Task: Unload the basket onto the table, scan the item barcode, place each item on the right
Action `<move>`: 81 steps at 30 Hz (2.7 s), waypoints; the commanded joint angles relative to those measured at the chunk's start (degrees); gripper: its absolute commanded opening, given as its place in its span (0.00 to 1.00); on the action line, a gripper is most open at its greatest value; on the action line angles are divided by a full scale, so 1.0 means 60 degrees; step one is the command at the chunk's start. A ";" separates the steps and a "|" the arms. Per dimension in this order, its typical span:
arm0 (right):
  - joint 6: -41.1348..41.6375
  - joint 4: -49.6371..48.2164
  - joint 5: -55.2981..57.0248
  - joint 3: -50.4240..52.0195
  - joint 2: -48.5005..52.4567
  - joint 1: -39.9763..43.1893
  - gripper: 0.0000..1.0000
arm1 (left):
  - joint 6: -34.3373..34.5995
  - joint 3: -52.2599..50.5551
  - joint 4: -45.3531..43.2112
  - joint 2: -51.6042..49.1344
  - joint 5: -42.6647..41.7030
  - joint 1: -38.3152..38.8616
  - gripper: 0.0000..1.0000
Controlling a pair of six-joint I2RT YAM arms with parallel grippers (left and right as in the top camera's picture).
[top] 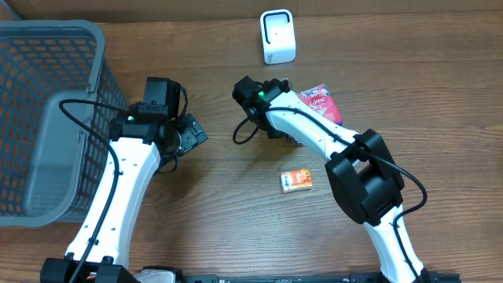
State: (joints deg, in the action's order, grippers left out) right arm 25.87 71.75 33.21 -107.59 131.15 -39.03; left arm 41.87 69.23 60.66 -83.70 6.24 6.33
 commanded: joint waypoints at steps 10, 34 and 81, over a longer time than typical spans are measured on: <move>-0.0146 0.1650 -0.3045 -0.3129 -0.0393 0.0477 0.04 | 0.0095 0.0004 -0.0004 -0.0036 -0.0015 0.0011 1.00; -0.0954 -0.0845 -1.3001 -0.0463 -0.0656 0.2382 0.04 | 0.0095 0.0004 -0.0004 -0.0036 -0.0015 0.0011 1.00; -0.0670 -0.0280 -0.7034 0.1071 -0.1213 0.0211 0.19 | 0.0095 0.0000 -0.0004 -0.0036 -0.0018 0.0011 1.00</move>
State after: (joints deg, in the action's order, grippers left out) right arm 16.56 71.96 -15.14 -103.22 125.43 -36.84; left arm 41.87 69.23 60.66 -83.70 6.24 6.33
